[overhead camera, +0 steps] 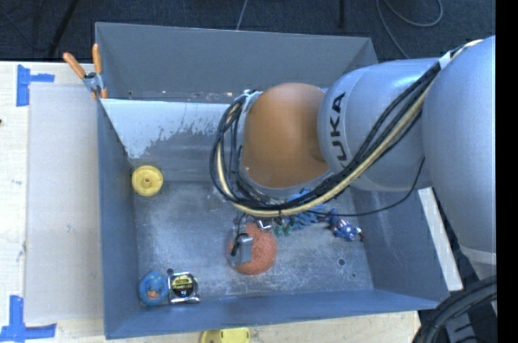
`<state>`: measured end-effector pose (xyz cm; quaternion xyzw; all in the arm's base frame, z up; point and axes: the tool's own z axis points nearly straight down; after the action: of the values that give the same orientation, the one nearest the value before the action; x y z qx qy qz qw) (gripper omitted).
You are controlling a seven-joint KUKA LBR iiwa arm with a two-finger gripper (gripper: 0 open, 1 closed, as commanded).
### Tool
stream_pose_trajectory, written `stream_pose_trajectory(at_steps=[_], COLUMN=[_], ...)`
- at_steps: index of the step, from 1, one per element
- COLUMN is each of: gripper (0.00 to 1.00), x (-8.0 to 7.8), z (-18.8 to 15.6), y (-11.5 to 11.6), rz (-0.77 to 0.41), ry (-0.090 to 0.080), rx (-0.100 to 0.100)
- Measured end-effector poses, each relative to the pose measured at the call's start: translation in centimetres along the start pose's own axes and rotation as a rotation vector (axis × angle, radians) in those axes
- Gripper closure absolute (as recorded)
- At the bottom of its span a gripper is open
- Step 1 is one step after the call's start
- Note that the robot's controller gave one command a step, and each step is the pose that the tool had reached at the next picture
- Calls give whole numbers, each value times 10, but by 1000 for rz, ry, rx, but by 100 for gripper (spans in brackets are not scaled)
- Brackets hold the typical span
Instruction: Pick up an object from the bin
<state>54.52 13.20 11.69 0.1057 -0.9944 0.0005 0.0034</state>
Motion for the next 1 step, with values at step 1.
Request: stream_pose_trajectory(at_steps=[1], gripper=[0], x=[16], z=[15], y=[-32], rz=[-114], ry=[-12], rx=[-2])
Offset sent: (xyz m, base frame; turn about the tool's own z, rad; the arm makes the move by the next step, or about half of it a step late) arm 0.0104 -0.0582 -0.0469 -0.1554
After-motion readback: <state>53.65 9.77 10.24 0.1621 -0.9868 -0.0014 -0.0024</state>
